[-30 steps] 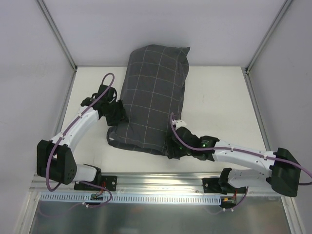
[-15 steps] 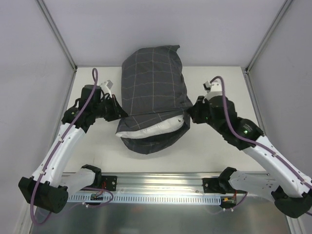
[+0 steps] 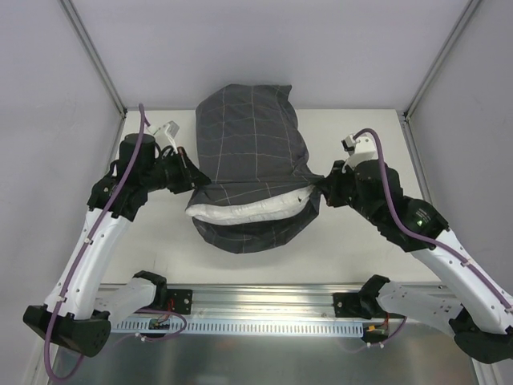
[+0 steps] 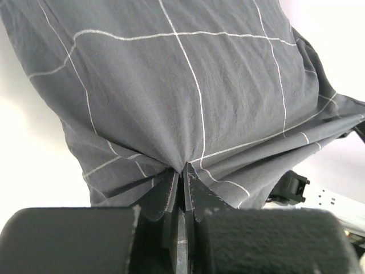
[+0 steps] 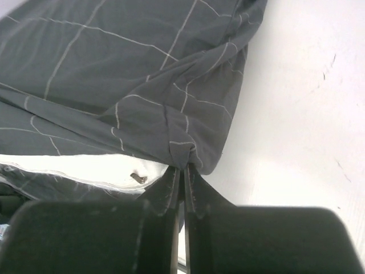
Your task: Remove the pillowcase from the pillow
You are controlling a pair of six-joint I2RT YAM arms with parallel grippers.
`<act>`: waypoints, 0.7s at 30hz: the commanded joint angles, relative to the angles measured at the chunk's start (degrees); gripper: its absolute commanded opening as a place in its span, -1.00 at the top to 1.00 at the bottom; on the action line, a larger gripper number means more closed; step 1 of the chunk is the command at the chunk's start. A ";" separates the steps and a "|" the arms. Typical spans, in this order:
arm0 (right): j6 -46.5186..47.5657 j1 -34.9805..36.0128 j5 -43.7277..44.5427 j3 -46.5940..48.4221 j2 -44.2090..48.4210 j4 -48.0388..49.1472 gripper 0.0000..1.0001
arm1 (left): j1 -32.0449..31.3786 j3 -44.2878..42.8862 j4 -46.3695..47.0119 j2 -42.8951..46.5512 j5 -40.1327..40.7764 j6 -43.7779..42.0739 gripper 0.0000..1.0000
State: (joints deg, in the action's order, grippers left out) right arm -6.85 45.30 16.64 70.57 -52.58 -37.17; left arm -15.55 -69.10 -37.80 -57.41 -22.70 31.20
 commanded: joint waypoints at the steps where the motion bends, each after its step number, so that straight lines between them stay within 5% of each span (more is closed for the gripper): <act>1: 0.43 -0.82 6.46 -1.13 2.74 -1.15 0.99 | 0.17 1.51 0.71 2.29 1.16 1.14 1.00; 5: 3.60 -11.23 6.66 -2.10 0.64 -3.96 0.99 | -11.75 5.81 0.71 4.23 8.96 4.56 1.00; 8: 3.60 -24.84 -5.50 -2.36 -2.96 -3.88 0.99 | -25.00 6.88 0.80 0.92 15.92 8.26 1.00; 10: 2.81 -29.63 -12.83 -0.10 -8.20 -4.92 0.86 | -28.29 5.74 0.54 -2.25 14.54 6.60 0.92; 11: 2.37 -32.00 -18.17 1.32 -10.42 -8.33 0.19 | -29.18 4.60 0.36 -4.88 13.65 6.16 0.76; 14: 0.53 -32.20 -17.09 3.01 -14.39 -12.66 -0.61 | -29.27 2.75 -0.69 -6.40 15.30 5.01 -0.06; 15: 0.09 -32.12 -17.00 2.04 -13.70 -12.23 -0.69 | -29.01 2.22 -1.30 -6.31 16.97 4.31 -0.38; 16: -0.35 -32.11 -17.00 0.73 -12.65 -11.27 -0.75 | -28.92 1.69 -1.66 -5.97 18.90 3.96 -0.97; 21: -5.53 -32.20 -15.32 -9.64 -1.14 -9.50 -0.79 | -22.95 -2.52 -3.15 -8.15 20.15 0.80 -0.97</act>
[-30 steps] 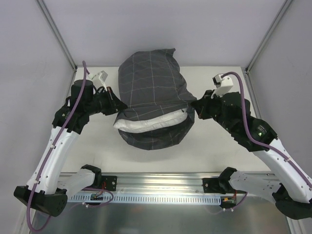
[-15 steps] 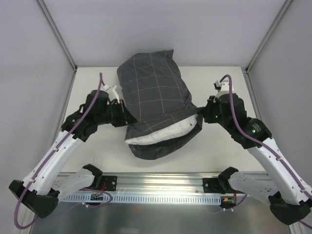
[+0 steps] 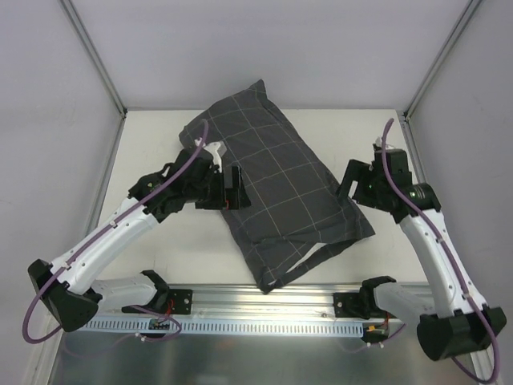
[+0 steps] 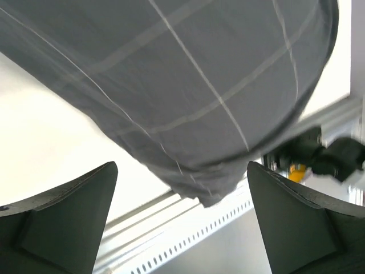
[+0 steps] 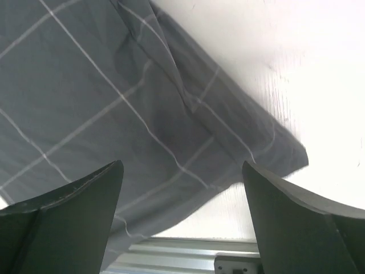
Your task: Remove the pillowcase from the pillow
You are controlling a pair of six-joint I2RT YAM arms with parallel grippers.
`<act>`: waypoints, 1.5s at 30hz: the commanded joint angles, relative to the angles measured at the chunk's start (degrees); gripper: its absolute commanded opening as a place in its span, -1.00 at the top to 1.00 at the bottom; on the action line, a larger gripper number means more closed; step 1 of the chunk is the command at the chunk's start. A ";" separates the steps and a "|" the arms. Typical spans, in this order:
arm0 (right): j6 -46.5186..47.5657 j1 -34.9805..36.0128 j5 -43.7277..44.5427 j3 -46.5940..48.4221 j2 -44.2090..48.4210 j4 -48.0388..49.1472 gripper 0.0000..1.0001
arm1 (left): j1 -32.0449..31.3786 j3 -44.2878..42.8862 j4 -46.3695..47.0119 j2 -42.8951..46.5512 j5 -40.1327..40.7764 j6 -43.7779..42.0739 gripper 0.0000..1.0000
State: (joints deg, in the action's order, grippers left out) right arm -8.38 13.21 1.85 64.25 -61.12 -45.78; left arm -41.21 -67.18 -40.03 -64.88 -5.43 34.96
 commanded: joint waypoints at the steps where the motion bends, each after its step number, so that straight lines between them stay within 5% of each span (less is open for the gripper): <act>1: -4.97 -0.03 -1.05 -4.99 9.25 -0.80 -0.79 | 2.63 -5.93 -0.84 -2.34 2.71 -3.58 -0.94; 4: -8.83 -0.12 -3.84 -11.93 17.59 -1.50 -0.79 | -0.77 -8.22 -1.01 -5.50 -0.19 -6.30 -0.72; 10: -16.48 0.06 -10.28 -21.00 31.84 -6.93 -0.76 | -21.50 -17.26 -2.24 -13.66 6.66 -15.44 -0.80; 13: -17.72 0.06 -7.40 -21.10 34.75 -11.86 -0.78 | -25.75 -20.96 -3.21 -19.83 6.66 -18.87 -0.94; 20: -17.37 0.15 -5.01 -18.21 32.65 -15.83 -0.79 | -29.72 -24.32 -3.12 -32.75 8.85 -21.95 -0.83; 23: -16.32 0.06 -5.01 -17.05 32.21 -16.27 -0.79 | -29.37 -24.58 -3.21 -36.19 13.06 -21.78 -0.27; 24: -16.14 0.06 -5.10 -17.14 32.55 -15.92 -0.79 | -28.58 -25.10 -3.21 -36.80 14.03 -21.60 0.04; 25: -15.88 0.06 -5.79 -17.49 32.82 -15.57 -0.79 | -27.79 -26.50 -3.56 -37.16 14.57 -21.08 0.69; 26: -15.70 0.06 -6.41 -17.84 33.34 -15.22 -0.79 | -26.74 -27.30 -3.82 -36.98 14.92 -19.33 0.97; 28: -15.70 0.06 -9.57 -20.12 33.79 -13.47 -0.80 | -22.19 -28.70 -3.92 -35.06 13.26 -17.39 1.00; 29: -15.96 0.15 -10.45 -21.00 34.05 -12.85 -0.80 | -20.42 -28.97 -3.83 -34.18 11.77 -15.90 0.96; 31: -17.28 0.06 -12.64 -23.46 34.58 -10.48 -0.85 | -15.77 -29.59 -3.83 -31.64 6.41 -15.45 0.51; 32: -17.80 0.15 -13.35 -24.08 34.67 -9.60 -0.87 | -14.44 -29.42 -3.74 -30.49 5.88 -15.71 -0.68; 33: -18.85 0.15 -14.14 -24.78 34.75 -7.33 -0.89 | -12.94 -29.07 -3.74 -29.26 5.61 -15.89 -0.93; 38: -21.58 1.64 -16.35 -27.51 32.83 0.06 -0.93 | 3.80 -29.41 -3.83 -25.29 2.27 -13.44 -0.97; 45: -23.96 14.72 -7.22 -24.43 23.51 5.68 -0.99 | 25.01 -29.06 -3.39 -33.79 3.58 -4.99 -0.98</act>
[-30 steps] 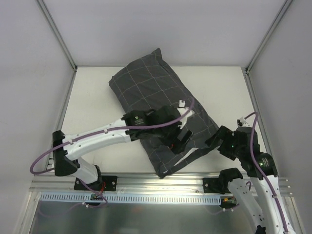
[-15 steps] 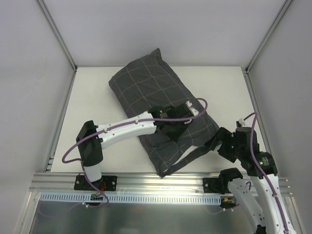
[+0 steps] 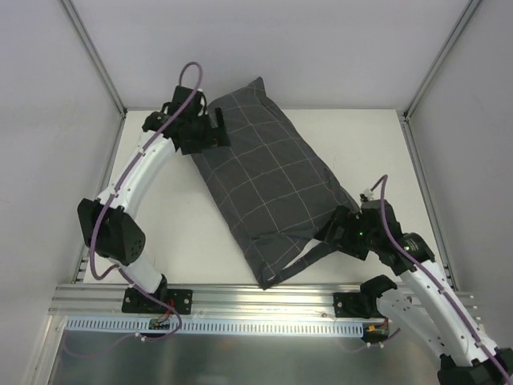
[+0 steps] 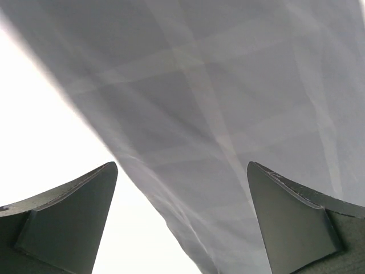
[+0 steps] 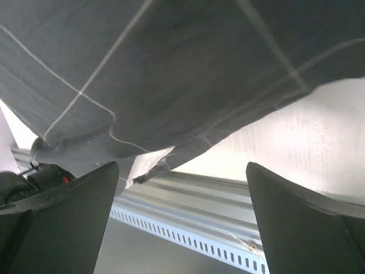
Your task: Remove the pillowcase from the pillow
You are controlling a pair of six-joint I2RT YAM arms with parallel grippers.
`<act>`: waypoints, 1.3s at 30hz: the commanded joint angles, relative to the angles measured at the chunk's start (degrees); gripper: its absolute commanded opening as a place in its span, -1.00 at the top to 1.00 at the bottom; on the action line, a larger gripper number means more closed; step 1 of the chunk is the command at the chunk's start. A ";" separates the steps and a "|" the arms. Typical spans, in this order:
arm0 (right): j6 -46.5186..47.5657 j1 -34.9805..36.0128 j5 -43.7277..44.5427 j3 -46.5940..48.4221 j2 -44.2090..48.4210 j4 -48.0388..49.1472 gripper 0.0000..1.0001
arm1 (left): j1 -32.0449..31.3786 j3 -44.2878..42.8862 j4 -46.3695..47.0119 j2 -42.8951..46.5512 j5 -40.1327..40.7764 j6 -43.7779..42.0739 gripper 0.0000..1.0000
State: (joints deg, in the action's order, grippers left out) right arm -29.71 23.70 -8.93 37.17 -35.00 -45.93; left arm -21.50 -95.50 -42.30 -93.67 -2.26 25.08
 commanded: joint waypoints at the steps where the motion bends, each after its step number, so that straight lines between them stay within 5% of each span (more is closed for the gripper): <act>1: -3.33 7.55 4.00 2.47 -3.31 7.16 -0.99 | 6.11 -1.95 -0.94 -6.43 0.68 4.98 -0.97; 6: -7.46 12.85 2.52 -0.34 -10.86 16.99 -0.97 | 6.64 -7.15 -1.03 -18.28 -4.67 4.10 -0.97; 8: -7.29 13.03 3.12 -0.08 -13.15 18.33 -0.91 | 6.47 -7.07 -1.03 -20.05 -6.26 4.19 -0.82; 10: -5.54 12.86 5.84 1.24 -15.35 18.60 -0.73 | 6.47 -5.84 -0.85 -20.50 -6.97 3.84 -0.47; 13: -1.41 10.32 7.26 4.48 -17.64 18.69 -0.24 | 6.47 -3.64 -0.94 -18.22 -5.30 2.87 1.00; 15: 1.40 5.86 6.21 7.20 -19.21 18.51 0.38 | 6.47 -0.32 -1.03 -14.29 -4.34 2.52 1.00; 17: 3.25 1.02 4.46 9.31 -20.45 18.34 0.91 | 6.47 5.38 -0.94 -7.98 -3.72 3.04 1.00; 18: 5.17 -0.22 4.01 10.46 -21.85 18.25 0.98 | 6.38 7.94 -0.85 -5.32 -3.45 3.91 1.00; 26: 11.87 -2.79 -1.25 25.75 -33.36 18.24 0.99 | 5.94 34.65 -1.11 26.74 -4.24 10.33 1.00; 32: 8.54 -1.82 -6.80 27.26 -41.80 22.11 0.99 | 6.03 37.94 -3.22 36.62 -4.33 10.08 0.98; 33: 8.01 -1.56 -6.98 26.65 -41.81 22.64 0.99 | 5.94 37.15 -3.75 36.63 -3.81 9.12 0.86; 36: 7.48 -0.06 -6.98 24.80 -40.06 23.78 0.99 | 5.85 32.94 -7.25 35.84 -3.19 7.44 -0.87; 38: 7.91 1.17 -7.77 23.75 -37.26 23.61 0.76 | 5.76 29.16 -8.32 35.31 -2.75 6.48 -0.97; 39: 8.09 1.60 -8.21 23.31 -36.02 23.70 0.00 | 5.07 27.75 -8.49 35.22 -2.23 6.30 -0.97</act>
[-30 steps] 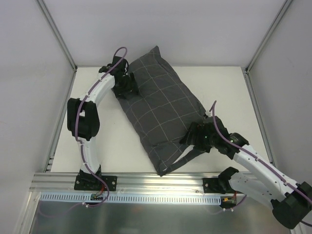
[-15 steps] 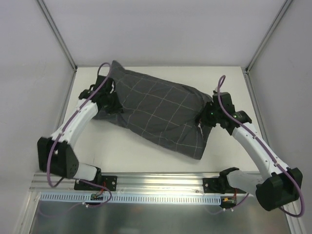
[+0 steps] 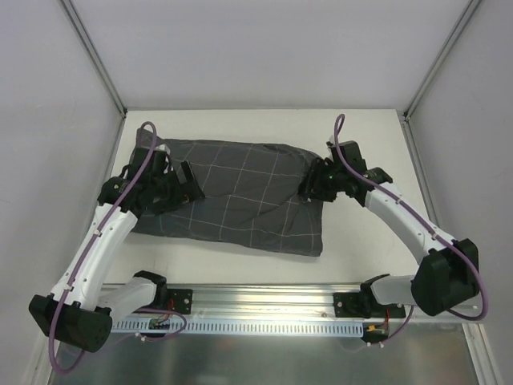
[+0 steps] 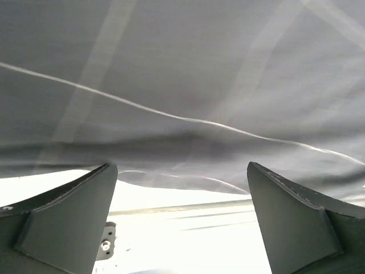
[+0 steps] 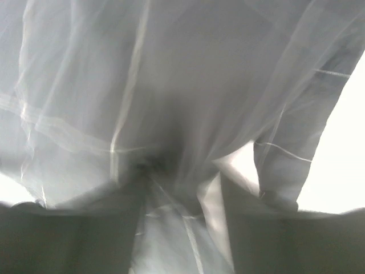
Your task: Remove the pillowcase from the pillow
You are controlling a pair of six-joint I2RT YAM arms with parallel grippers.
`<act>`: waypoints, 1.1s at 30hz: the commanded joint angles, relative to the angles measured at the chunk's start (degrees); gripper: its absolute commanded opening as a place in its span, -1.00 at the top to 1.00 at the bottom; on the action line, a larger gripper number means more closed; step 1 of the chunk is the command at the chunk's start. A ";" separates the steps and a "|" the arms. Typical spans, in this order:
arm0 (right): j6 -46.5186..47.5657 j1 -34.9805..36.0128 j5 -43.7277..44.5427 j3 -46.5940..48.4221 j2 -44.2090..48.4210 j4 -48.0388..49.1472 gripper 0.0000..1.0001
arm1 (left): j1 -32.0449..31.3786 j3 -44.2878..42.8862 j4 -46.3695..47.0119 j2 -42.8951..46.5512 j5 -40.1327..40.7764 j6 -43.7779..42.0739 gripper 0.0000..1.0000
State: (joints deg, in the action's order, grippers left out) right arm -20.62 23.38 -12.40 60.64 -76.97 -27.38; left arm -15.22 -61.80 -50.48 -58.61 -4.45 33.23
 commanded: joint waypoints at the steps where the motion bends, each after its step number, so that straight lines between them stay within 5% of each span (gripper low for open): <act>1: -0.83 3.15 -4.91 -0.78 7.17 5.05 -0.34 | -1.82 -8.40 -0.41 -0.01 0.84 -1.86 -0.97; 4: 0.14 3.87 -4.30 -3.16 11.66 3.39 -0.82 | -6.80 -13.67 -0.58 -2.89 7.33 -1.94 -0.94; 11: -1.00 -6.48 -2.01 -10.27 25.36 -2.06 -0.86 | -28.70 -28.18 -2.52 -19.15 17.44 -2.29 -0.69; 17: -0.48 -22.13 -7.44 -16.16 30.83 -7.95 -0.86 | -43.90 -46.80 -7.60 -39.89 22.99 -4.93 -0.86; 23: 1.73 -25.57 -12.90 -19.59 30.04 -8.40 -0.86 | -48.50 -66.42 -15.08 -60.63 22.73 -5.90 -0.93; 25: 0.68 -24.79 -14.05 -21.17 30.12 -7.43 -0.86 | -48.32 -67.92 -16.93 -62.41 24.22 -5.29 -0.46; 26: -0.03 -23.39 -13.79 -21.96 30.12 -5.34 -0.85 | -47.97 -67.75 -18.06 -62.94 24.48 -4.59 0.27; 28: -2.83 -19.61 -13.18 -23.72 29.43 -1.04 -0.85 | -47.53 -67.14 -18.86 -62.42 25.01 -3.53 0.83; 29: -3.98 -16.12 -12.56 -24.25 28.99 0.64 -0.85 | -46.92 -65.22 -18.95 -60.59 25.01 -2.57 1.00; 33: -8.02 -9.59 -11.94 -25.31 24.51 10.82 -0.86 | -44.55 -58.89 -16.86 -54.26 22.56 -0.45 1.00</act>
State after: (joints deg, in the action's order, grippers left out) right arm -24.38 10.41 -23.46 35.64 -49.87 -27.27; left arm -61.56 -123.24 -65.58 -120.75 17.78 30.57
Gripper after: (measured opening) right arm 0.929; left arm 0.005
